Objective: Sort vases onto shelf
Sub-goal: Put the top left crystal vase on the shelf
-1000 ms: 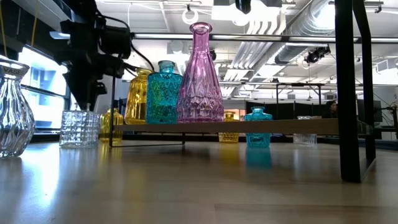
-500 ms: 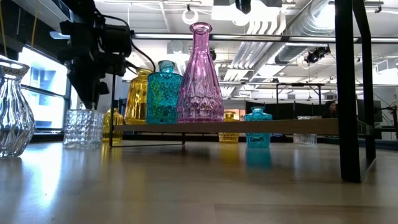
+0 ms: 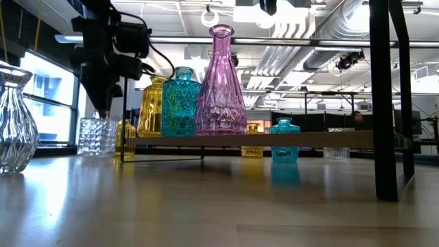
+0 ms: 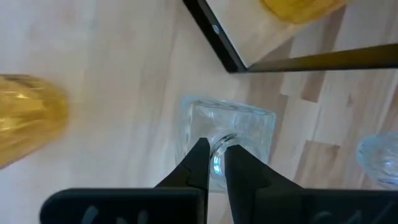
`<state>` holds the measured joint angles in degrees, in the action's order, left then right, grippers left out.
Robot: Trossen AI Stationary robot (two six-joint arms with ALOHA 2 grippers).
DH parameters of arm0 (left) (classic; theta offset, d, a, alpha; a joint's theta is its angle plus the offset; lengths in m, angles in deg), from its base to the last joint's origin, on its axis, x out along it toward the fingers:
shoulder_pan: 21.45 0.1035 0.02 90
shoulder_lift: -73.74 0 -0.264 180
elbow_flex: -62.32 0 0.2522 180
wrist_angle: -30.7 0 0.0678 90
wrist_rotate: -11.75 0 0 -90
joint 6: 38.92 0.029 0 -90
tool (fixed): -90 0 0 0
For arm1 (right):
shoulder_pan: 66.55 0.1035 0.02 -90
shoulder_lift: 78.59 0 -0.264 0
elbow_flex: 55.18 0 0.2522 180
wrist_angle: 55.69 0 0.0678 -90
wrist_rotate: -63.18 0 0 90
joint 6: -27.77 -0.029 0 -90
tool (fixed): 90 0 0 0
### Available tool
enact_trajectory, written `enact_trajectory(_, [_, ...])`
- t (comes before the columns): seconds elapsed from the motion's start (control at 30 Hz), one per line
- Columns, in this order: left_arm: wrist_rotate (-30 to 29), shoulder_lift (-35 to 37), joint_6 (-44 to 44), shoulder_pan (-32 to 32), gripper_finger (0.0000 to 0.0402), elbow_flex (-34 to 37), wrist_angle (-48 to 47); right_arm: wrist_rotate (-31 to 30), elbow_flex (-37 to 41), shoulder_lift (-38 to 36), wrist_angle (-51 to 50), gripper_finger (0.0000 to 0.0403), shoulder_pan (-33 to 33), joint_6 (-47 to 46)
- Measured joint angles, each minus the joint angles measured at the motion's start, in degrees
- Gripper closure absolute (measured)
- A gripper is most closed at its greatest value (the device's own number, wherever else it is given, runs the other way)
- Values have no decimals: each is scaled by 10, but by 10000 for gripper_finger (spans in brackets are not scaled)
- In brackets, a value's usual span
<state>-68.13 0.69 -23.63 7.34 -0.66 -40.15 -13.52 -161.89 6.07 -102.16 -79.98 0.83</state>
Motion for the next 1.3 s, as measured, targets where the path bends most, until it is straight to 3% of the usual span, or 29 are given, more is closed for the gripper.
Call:
enact_trajectory(0.47, [-28,5,1,0,386,-83,-129,2,0,0,0,403,0,14])
enact_trajectory(0.63, [-37,21,-1,1,386,-137,-139,2,0,0,0,403,0,15])
enact_trajectory(1.07, [-123,34,-2,2,386,-290,-219,2,0,0,0,403,0,15])
enact_trajectory(1.3, [-130,30,-14,1,386,-358,-215,2,0,0,-19,403,-1,15])
